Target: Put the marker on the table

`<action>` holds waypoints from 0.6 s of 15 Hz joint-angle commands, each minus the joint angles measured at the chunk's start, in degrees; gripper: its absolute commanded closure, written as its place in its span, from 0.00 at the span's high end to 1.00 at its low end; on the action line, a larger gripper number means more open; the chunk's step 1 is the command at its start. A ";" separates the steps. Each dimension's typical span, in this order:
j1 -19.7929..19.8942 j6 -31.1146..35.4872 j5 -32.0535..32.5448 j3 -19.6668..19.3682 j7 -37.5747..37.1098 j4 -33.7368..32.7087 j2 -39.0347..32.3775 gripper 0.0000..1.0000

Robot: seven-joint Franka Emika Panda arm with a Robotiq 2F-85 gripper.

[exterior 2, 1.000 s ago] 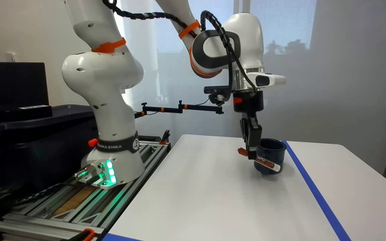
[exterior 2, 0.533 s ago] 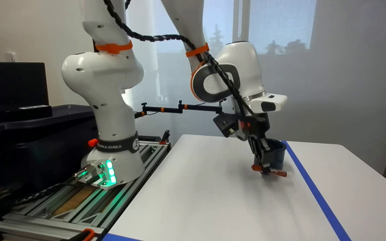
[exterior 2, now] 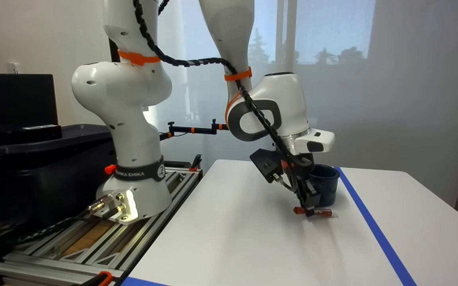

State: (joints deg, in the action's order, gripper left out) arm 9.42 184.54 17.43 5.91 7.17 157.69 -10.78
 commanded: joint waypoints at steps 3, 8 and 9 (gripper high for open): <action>5.98 -1.25 0.95 5.15 1.84 -0.03 1.09 0.51; 19.21 -1.93 0.52 20.23 2.28 -0.24 0.59 0.88; 23.27 -1.70 0.44 24.83 2.47 -0.24 -0.03 0.97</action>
State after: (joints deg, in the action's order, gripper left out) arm 22.91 184.04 17.59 20.09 8.91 157.45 -10.79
